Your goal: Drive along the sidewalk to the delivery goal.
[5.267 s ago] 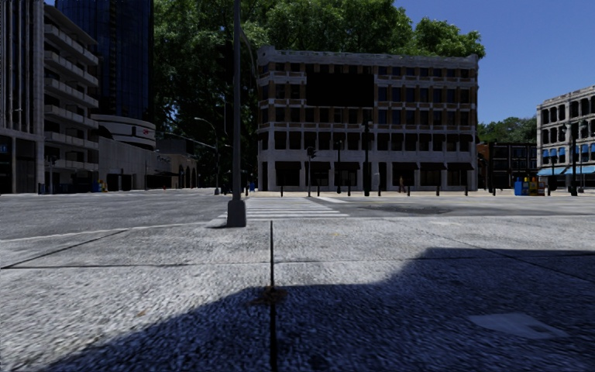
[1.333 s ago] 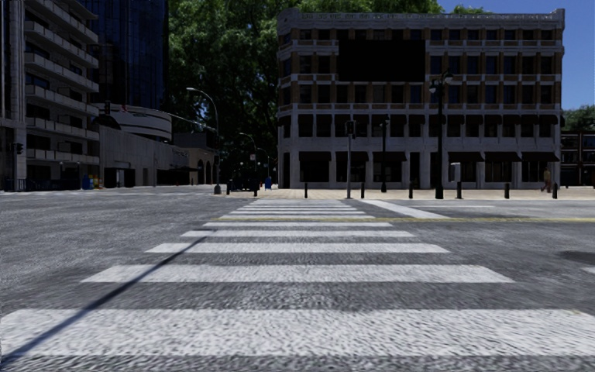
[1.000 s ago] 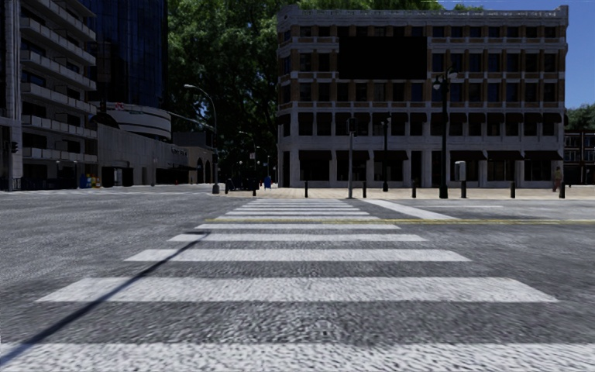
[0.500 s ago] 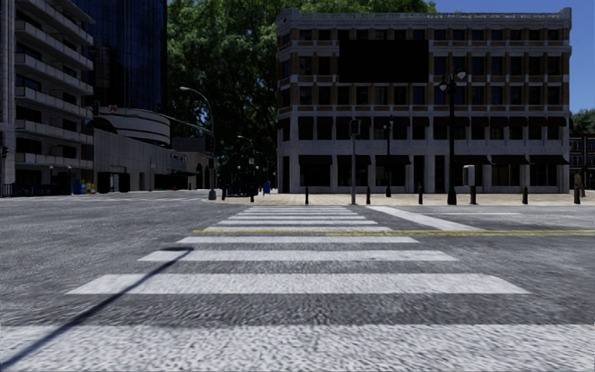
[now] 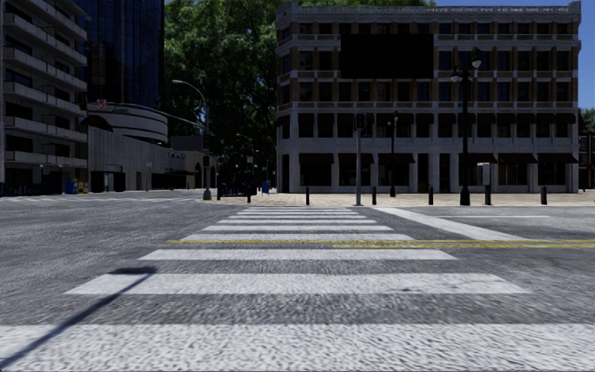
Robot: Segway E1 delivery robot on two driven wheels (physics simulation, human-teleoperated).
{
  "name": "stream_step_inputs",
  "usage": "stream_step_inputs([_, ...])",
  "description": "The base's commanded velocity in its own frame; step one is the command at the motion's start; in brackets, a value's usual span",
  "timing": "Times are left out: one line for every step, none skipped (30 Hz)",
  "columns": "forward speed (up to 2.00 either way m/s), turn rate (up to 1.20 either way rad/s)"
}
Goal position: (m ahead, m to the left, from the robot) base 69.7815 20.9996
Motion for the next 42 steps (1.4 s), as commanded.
stream_step_inputs([2.0, 0.1])
stream_step_inputs([2.0, 0.12])
stream_step_inputs([2.0, 0.12])
stream_step_inputs([2.0, 0.12])
stream_step_inputs([2.0, 0.12])
stream_step_inputs([2.0, 0.12])
stream_step_inputs([2.0, 0.12])
stream_step_inputs([2.0, 0.12])
stream_step_inputs([2.0, 0.12])
stream_step_inputs([2.0, 0.12])
stream_step_inputs([2.0, 0.12])
stream_step_inputs([2.0, 0.12])
stream_step_inputs([2.0, 0.12])
stream_step_inputs([2.0, 0.13])
stream_step_inputs([2.0, 0.13])
stream_step_inputs([2.0, 0.16])
stream_step_inputs([2.0, 0.16])
stream_step_inputs([2.0, 0.18])
stream_step_inputs([2.0, 0.19])
stream_step_inputs([2.0, 0.19])
stream_step_inputs([2.0, 0.2])
stream_step_inputs([2.0, 0.2])
stream_step_inputs([2.0, 0.2])
stream_step_inputs([2.0, 0.2])
stream_step_inputs([2.0, 0.2])
stream_step_inputs([2.0, 0.2])
stream_step_inputs([2.0, 0.2])
stream_step_inputs([2.0, 0.2])
stream_step_inputs([2.0, 0.2])
stream_step_inputs([2.0, 0.16])
stream_step_inputs([2.0, 0.05])
stream_step_inputs([2.0, 0.05])
stream_step_inputs([2.0, 0.0])
stream_step_inputs([2.0, 0.0])
stream_step_inputs([2.0, 0.0])
stream_step_inputs([2.0, 0.0])
stream_step_inputs([2.0, 0.0])
stream_step_inputs([2.0, 0.0])
stream_step_inputs([2.0, 0.0])
stream_step_inputs([2.0, 0.0])
stream_step_inputs([2.0, 0.0])
stream_step_inputs([2.0, 0.0])
